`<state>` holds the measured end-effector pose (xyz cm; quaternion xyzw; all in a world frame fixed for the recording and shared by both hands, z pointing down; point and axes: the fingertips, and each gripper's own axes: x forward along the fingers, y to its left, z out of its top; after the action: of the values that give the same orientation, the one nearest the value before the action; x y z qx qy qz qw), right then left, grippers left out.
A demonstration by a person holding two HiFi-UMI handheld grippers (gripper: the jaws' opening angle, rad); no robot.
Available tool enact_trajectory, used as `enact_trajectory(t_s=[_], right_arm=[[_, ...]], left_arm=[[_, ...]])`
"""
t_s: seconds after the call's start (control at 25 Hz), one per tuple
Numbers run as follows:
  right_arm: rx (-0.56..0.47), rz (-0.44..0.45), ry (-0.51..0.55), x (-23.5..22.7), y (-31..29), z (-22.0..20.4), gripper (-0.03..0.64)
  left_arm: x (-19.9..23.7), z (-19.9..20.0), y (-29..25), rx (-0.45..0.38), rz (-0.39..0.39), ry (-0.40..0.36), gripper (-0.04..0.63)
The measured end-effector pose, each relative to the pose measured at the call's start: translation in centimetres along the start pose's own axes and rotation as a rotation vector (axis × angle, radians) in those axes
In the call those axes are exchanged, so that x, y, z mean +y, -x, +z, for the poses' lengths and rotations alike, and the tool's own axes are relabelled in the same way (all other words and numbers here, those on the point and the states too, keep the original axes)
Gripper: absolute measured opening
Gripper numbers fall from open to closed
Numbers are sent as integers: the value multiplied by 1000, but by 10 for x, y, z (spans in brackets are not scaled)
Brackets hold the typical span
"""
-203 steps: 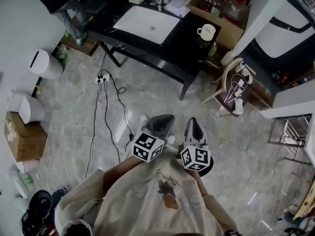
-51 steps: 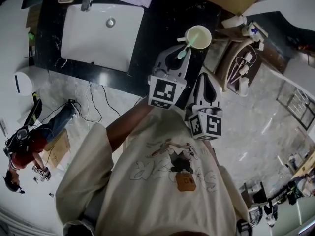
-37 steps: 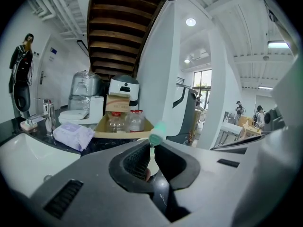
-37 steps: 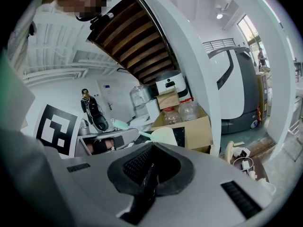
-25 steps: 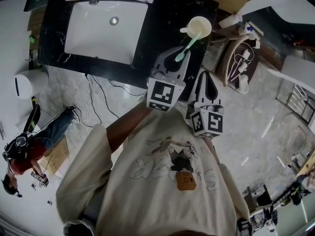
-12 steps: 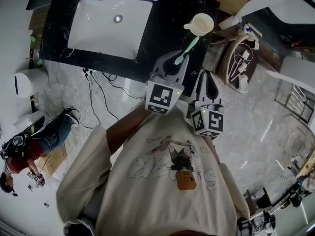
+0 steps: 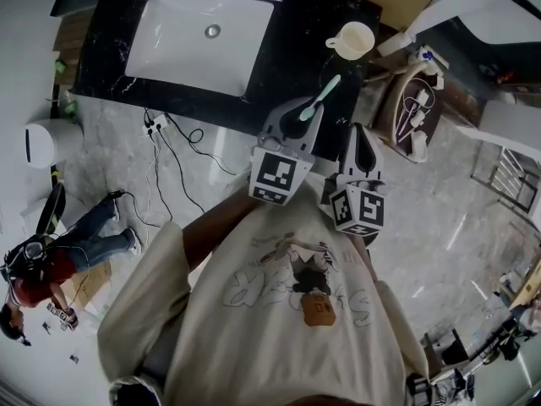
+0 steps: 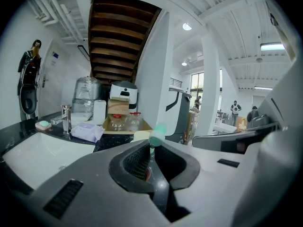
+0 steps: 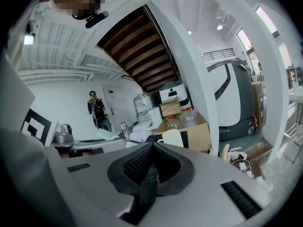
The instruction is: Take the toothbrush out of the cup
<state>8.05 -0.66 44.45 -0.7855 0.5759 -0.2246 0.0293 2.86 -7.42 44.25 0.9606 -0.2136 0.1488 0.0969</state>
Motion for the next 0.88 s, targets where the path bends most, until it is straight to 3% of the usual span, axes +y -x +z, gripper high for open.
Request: enact_trajectory(t_s=[0.36,0.68,0.88], right_arm=[[-14,-12,10,21,28,-14,14],[-14,48,43,16,48,-10,14],[-7,83,41,1,78,-9,14]], left_arm=[[1,-4,50,30,0,30,40],[-15,-16,76,58,73,58,40],[-50,-20,92,58,120,74,40]])
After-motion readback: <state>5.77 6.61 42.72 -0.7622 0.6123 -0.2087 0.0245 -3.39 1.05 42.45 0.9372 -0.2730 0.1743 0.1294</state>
